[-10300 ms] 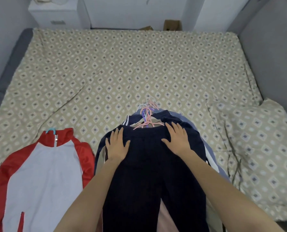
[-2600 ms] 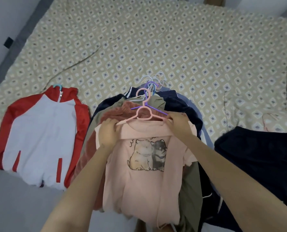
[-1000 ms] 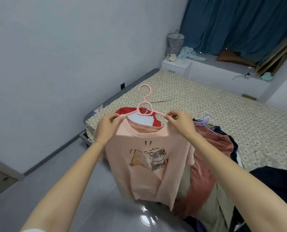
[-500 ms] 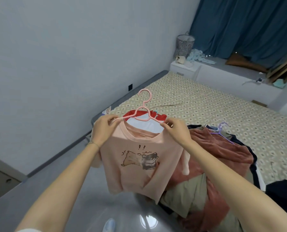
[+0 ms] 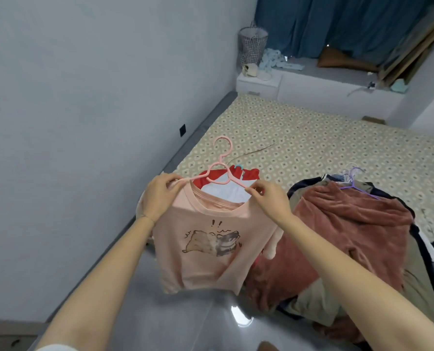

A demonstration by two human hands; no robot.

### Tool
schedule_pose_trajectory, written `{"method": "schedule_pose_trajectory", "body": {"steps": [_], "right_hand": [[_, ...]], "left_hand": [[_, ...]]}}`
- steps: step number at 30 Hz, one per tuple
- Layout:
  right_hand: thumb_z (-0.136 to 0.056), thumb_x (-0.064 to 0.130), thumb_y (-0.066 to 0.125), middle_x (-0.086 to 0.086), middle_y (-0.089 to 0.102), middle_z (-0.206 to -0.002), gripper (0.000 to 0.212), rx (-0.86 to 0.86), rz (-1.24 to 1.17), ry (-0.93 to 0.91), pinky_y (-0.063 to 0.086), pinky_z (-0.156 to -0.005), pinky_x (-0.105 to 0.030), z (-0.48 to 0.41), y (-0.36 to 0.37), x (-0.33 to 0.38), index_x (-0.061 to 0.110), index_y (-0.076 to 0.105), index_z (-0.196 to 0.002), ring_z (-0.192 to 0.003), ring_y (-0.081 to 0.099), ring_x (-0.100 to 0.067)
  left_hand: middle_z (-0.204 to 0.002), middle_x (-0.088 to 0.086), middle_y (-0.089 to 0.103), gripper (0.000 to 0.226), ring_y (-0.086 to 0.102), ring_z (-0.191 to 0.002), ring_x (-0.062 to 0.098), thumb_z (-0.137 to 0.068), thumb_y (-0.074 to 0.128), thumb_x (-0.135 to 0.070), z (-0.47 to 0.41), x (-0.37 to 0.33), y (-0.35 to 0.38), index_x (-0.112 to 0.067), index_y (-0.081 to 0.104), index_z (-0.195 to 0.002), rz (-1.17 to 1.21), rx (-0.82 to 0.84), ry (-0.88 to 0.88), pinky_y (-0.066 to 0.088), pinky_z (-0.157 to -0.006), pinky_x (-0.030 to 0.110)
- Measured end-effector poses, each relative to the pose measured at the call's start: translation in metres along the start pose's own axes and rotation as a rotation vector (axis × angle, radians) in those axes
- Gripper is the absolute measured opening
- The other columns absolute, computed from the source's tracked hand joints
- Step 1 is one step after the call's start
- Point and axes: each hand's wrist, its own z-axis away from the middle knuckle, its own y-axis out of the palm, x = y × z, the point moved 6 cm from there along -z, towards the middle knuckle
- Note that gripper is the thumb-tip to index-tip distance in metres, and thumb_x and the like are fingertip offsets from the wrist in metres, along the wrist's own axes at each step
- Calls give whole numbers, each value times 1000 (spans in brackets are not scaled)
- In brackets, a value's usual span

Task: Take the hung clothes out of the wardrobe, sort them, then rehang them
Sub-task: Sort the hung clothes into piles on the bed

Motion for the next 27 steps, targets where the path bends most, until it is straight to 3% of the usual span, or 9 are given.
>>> {"method": "schedule_pose_trajectory", "body": {"steps": [8, 13, 21, 27], "right_hand": [[-94, 37, 61, 9, 69, -88, 21, -70, 70, 112, 33, -56, -15, -60, 25, -26, 20, 72, -91, -78, 57, -8], [-93, 39, 62, 8, 70, -88, 20, -87, 18, 165, 42, -65, -30, -117, 32, -64, 22, 72, -88, -81, 61, -13], [-92, 43, 61, 8, 68, -80, 24, -71, -13, 249, 46, -62, -33, -215, 47, -125, 23, 71, -86, -75, 61, -14], [-92, 39, 62, 6, 68, -81, 20, -9, -34, 351, 49, -66, -35, -265, 76, -173, 21, 71, -86, -75, 60, -15]], "left_hand": [[-95, -14, 69, 24, 62, -93, 8, -89, 69, -44, -81, 38, 50, -23, 75, -98, 41, 84, -3, 50, -88, 32], [-100, -4, 73, 19, 63, -95, 13, -91, 70, -33, -136, 41, 91, -16, 76, -97, 24, 122, -32, 44, -83, 25], [-100, -4, 72, 18, 58, -91, 10, -92, 67, -32, -238, 56, 164, -16, 75, -96, -27, 207, -96, 38, -78, 24], [-95, 3, 71, 21, 61, -90, 20, -96, 61, -29, -289, 92, 231, -11, 72, -94, -77, 336, -113, 41, -76, 31]]}}
